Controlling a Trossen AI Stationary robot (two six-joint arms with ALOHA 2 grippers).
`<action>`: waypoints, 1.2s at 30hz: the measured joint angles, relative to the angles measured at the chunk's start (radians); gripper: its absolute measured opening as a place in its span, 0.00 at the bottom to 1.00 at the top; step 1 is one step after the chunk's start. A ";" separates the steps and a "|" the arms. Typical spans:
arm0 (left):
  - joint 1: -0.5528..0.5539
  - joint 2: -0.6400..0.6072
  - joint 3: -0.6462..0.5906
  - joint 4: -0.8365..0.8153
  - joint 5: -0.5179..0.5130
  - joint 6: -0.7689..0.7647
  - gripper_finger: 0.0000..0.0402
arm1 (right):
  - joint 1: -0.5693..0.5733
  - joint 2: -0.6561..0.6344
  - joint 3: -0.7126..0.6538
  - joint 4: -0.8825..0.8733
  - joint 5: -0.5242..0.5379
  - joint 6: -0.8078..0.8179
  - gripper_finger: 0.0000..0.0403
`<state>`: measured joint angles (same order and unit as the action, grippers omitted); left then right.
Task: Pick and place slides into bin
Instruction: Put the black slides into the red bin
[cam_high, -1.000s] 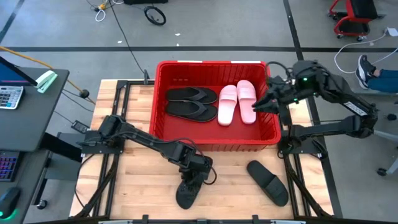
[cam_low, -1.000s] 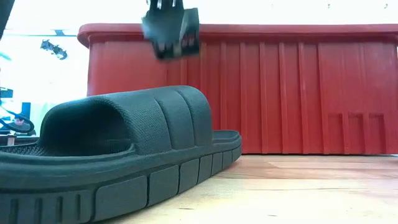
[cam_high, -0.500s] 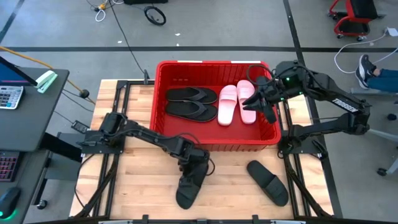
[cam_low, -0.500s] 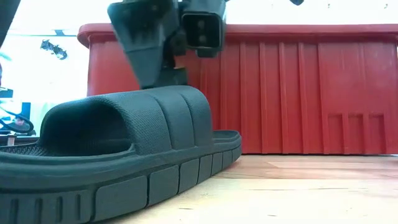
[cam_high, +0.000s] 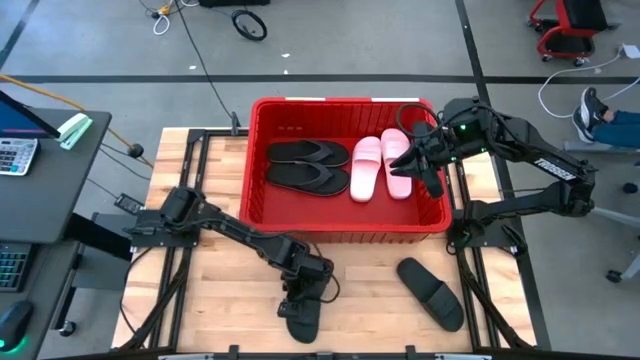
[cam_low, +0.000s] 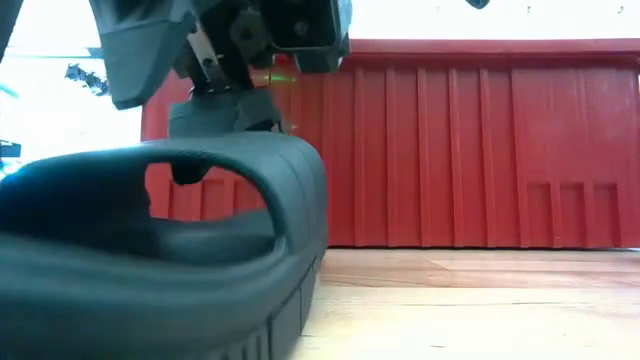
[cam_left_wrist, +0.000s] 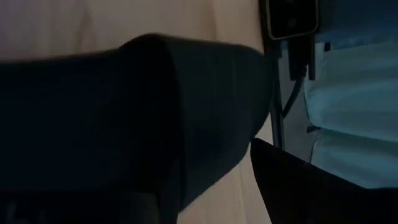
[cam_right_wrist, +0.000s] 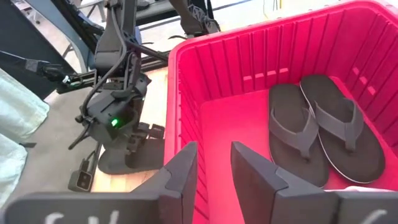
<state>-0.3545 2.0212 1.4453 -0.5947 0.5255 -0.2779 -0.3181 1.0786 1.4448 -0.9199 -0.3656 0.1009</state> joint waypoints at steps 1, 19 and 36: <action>-0.005 0.007 0.001 0.018 0.000 -0.008 0.46 | 0.000 0.000 0.000 0.000 0.000 0.000 0.26; -0.039 -0.111 0.010 0.411 -0.039 -0.743 0.03 | 0.000 -0.017 0.000 -0.032 0.000 0.069 0.25; -0.012 -0.292 0.648 0.023 -0.910 -0.632 0.03 | 0.001 -0.088 0.000 -0.102 0.017 0.194 0.25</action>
<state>-0.3662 1.7294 2.0929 -0.5716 -0.3845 -0.9095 -0.3176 0.9905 1.4452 -1.0219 -0.3484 0.2951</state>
